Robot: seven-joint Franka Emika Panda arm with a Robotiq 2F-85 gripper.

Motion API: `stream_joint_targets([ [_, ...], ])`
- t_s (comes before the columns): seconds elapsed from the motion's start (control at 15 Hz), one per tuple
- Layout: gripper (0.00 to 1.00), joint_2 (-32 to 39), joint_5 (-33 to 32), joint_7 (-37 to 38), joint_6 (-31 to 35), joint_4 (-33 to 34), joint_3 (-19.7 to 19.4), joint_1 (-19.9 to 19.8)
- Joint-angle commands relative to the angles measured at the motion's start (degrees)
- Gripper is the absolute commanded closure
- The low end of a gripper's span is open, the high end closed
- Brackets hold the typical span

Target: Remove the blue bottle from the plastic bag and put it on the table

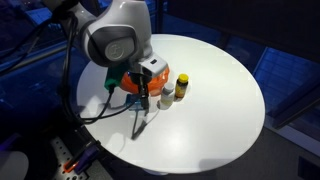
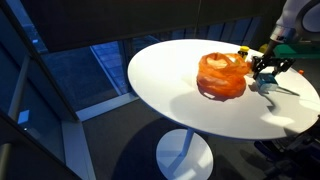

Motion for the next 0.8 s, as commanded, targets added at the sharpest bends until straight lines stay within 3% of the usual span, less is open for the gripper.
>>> stream_joint_targets([
  [0.0,0.06,1.5,0.8,-2.8,0.9,0.9,-0.7,1.0],
  [0.13,0.00,-0.5,0.8,-4.0,0.1,0.5,-0.8,1.4],
  [0.47,0.00,-6.6,0.6,-7.3,-3.8,0.3,-0.1,1.9],
  [0.73,0.00,-12.4,2.1,-12.9,-10.6,1.0,2.9,0.4],
])
